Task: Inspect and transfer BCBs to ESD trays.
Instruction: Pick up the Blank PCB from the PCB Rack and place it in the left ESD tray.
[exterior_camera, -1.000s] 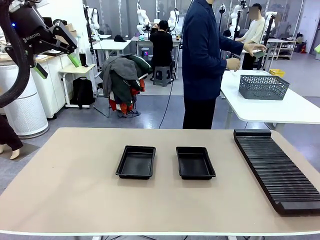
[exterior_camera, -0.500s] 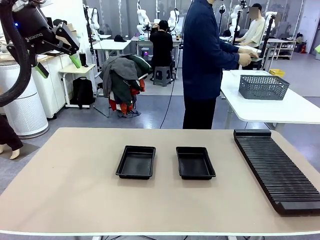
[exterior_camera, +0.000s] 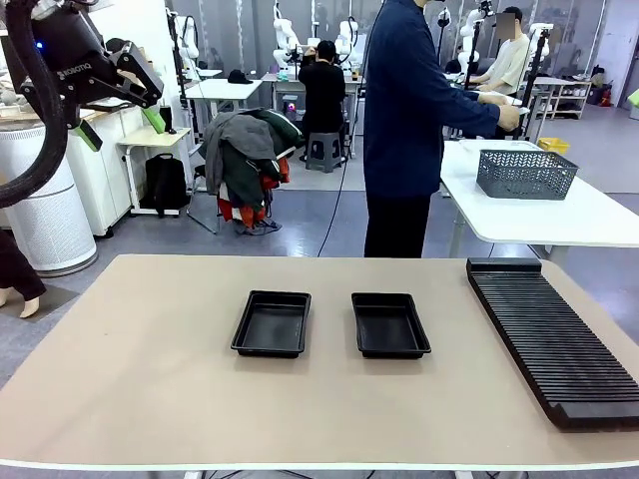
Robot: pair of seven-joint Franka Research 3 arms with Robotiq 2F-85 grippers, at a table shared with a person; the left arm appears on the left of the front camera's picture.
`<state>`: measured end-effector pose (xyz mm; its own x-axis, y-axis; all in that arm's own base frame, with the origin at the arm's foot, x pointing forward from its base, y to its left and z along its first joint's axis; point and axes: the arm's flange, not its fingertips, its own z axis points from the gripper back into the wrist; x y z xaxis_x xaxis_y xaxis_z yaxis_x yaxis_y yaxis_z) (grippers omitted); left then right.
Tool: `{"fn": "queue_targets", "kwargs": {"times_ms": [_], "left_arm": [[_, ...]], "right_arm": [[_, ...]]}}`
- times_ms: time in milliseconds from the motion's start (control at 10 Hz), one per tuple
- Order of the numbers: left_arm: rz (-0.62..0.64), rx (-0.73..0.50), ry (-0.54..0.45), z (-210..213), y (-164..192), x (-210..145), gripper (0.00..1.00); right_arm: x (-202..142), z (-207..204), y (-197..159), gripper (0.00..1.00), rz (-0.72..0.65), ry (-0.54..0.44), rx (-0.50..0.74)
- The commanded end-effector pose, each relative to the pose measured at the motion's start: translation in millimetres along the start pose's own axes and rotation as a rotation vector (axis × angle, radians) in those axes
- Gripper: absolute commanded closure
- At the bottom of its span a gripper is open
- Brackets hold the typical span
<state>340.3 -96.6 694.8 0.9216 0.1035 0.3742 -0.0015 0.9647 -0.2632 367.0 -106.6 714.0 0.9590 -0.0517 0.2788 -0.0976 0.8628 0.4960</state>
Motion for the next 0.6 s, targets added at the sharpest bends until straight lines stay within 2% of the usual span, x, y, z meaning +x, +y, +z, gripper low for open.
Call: {"fn": "queue_targets", "kwargs": {"times_ms": [0, 500], "left_arm": [[0.009, -0.003, 0.0, 0.1, 0.4, -1.6, 0.0], [0.009, -0.003, 0.0, 0.1, 0.4, -1.6, 0.0]], "right_arm": [[0.0, 0.1, -0.1, 0.0, 0.0, 0.0, 0.0], [0.0, 0.1, -0.1, 0.0, 0.0, 0.0, 0.0]]}}
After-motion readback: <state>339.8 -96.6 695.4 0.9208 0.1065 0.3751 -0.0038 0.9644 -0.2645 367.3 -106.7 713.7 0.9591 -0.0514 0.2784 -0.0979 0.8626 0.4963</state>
